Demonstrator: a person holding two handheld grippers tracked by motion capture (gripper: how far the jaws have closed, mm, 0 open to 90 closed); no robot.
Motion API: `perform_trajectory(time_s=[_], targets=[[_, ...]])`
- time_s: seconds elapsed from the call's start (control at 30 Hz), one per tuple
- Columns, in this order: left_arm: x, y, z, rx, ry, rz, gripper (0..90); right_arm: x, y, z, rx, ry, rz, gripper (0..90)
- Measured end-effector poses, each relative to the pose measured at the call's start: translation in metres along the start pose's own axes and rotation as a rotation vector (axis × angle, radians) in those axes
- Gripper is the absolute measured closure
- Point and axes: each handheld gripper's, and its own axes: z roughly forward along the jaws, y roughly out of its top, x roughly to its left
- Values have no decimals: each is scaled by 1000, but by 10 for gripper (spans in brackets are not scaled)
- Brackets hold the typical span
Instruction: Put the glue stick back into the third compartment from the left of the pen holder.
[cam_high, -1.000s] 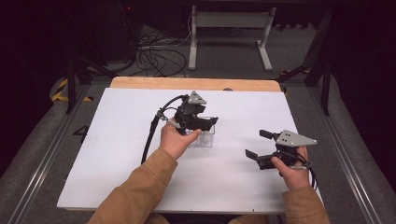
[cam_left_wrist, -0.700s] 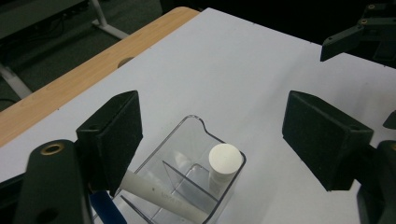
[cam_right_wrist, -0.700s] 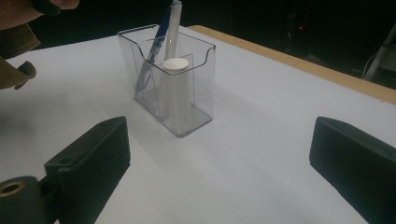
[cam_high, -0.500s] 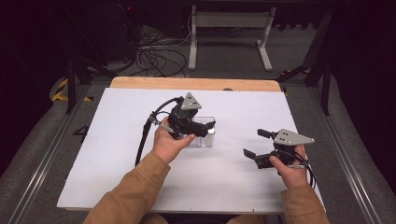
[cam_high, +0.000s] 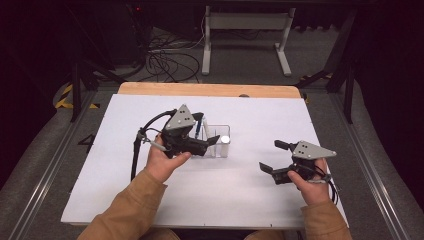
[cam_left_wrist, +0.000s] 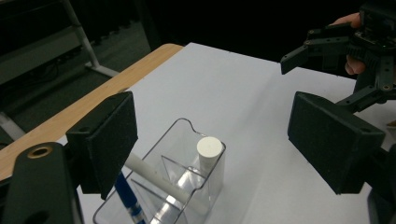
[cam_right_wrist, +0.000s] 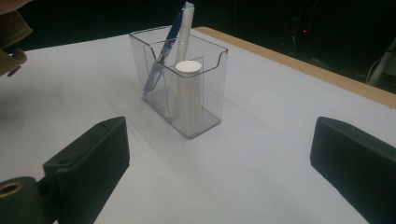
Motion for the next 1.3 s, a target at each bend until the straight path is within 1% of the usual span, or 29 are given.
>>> perform_trajectory(time_s=[0.07,0.13,0.27,0.3,0.47,0.53,0.63,0.77,0.83,0.87,0.9,1.03,1.13,1.23,1.27,1.3], targets=[[0,-6,-8,-4,4,-3,159,3,0,0,-1,8,-10,52],[2,-13,-14,-5,17,-3,156,5,0,1,2,13,-16,50],[4,-27,-26,-14,28,-19,156,8,-1,1,2,18,-21,49],[5,-30,-29,-14,33,-12,155,8,-1,1,2,19,-21,49],[9,-50,-42,-19,54,-27,150,10,-3,0,2,21,-26,49],[11,-58,-47,-17,61,-40,149,10,-4,0,3,20,-25,49],[15,-72,-52,-9,69,-60,144,11,-6,1,5,20,-26,49],[22,-87,-58,-32,63,-99,144,11,-8,2,6,21,-24,49],[24,-94,-60,-35,61,-112,144,10,-8,1,6,19,-25,49],[25,-98,-61,-31,61,-115,145,10,-8,1,5,19,-24,49],[25,-102,-62,-27,70,-107,144,10,-8,1,4,19,-26,49],[26,-116,-68,-15,89,-102,143,9,-9,0,-2,16,-26,50],[27,-125,-71,-12,92,-112,141,8,-10,-1,-1,16,-24,49],[28,-133,-73,7,95,-117,140,7,-11,-1,0,15,-24,49],[28,-135,-74,14,100,-122,137,7,-11,-1,-1,15,-24,49],[29,-138,-76,11,107,-127,137,7,-11,-2,-1,15,-25,49]])
